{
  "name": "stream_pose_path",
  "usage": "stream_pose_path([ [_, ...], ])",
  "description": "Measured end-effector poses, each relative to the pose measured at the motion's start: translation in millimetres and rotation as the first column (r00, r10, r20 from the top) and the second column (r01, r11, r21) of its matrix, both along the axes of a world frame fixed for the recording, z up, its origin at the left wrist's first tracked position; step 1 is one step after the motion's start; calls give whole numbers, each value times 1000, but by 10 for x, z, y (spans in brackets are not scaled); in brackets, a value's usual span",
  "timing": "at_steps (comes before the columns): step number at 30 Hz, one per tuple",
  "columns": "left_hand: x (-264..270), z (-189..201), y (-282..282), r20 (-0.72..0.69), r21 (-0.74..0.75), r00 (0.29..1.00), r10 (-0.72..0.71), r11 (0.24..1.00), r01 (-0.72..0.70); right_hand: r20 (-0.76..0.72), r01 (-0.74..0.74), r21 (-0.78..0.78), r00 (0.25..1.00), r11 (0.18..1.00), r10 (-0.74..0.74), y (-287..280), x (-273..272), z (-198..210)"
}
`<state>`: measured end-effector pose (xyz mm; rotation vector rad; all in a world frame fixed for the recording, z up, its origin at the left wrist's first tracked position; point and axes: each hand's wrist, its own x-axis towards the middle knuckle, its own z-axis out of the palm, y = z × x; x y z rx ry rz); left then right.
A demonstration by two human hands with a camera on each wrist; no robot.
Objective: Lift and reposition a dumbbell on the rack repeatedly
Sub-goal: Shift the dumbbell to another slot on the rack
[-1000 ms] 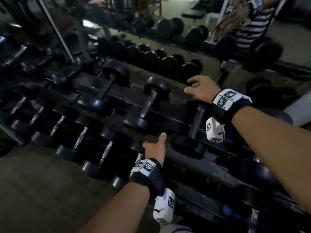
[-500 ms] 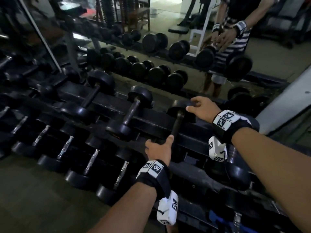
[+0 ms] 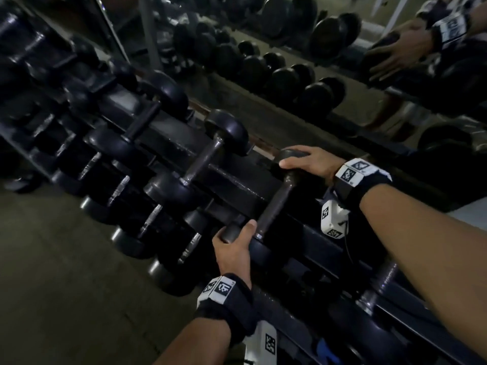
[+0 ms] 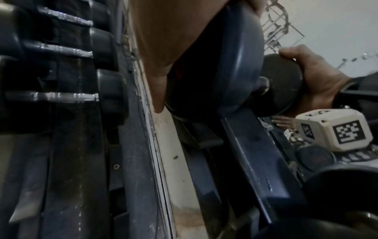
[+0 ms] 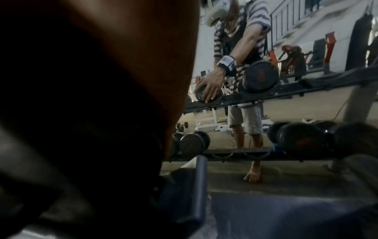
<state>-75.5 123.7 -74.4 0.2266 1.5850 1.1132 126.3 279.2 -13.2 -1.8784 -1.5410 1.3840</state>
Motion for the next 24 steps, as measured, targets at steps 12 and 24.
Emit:
stream_pose_path([
  [12,68,36,-113,313,-43,950,13,999,0,2,-181,-14,984,983,181,61,47,35],
  [24,44,106,-129,415,-52,909,-46,996,74,41,-192,-11,980,981,193,10,48,96],
])
